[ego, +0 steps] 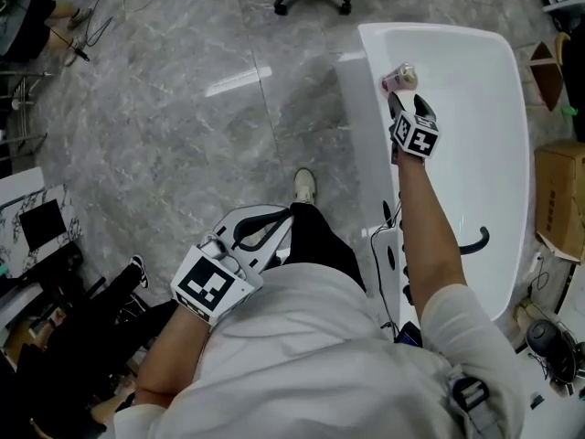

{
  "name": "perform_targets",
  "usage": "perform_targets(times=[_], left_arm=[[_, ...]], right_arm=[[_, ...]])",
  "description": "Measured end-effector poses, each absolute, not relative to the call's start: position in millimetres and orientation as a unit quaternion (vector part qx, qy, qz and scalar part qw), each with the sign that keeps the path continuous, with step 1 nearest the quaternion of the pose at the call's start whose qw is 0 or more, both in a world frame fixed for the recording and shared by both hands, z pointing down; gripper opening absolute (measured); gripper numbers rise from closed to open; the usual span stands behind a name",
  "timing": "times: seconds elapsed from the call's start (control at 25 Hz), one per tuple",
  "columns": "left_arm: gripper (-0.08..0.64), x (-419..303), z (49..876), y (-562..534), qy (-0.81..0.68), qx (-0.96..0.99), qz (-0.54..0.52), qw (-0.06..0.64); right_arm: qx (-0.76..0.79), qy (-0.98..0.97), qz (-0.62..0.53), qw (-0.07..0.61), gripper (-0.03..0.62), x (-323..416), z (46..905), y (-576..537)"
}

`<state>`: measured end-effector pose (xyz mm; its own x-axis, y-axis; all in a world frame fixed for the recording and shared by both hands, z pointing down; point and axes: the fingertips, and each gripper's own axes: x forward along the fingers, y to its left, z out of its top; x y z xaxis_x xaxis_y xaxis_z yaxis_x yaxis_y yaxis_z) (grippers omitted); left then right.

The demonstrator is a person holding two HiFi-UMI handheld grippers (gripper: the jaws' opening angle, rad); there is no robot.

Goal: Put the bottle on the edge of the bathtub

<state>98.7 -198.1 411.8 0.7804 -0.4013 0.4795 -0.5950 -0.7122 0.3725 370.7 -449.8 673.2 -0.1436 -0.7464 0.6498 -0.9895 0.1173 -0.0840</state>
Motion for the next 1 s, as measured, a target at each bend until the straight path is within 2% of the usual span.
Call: perform_targets(times=[0.12,0.36,0.6,0.72,1.0], left_arm=[[0.02,95.1,406.0,-191.5,-0.267,0.914,0.181,0.247],[0.02,80.8,395.3,-180.1,-0.26,0.925,0.167,0.22],[0.02,59.3,383.4,-159.7,-0.255,0.932,0.154,0.207],[0.02,42.3,381.3,-145.5,-0.254,0.934,0.147,0.205],[0.02,-0.5,374.3,-106.1,-0.258,0.934,0.127,0.212]], right_arm=[[0.608,-0.712,0.263,0.233,0.275,362.7,663.8,-429.6],[0.591,-0.731,0.25,0.232,0.189,338.7,635.5,-378.1],[0.565,-0.753,0.25,0.228,0.062,302.0,604.3,-319.0],[0.551,-0.763,0.252,0.225,0.023,277.4,589.5,-287.9],[0.514,-0.791,0.249,0.219,0.009,215.7,551.6,-212.2]])
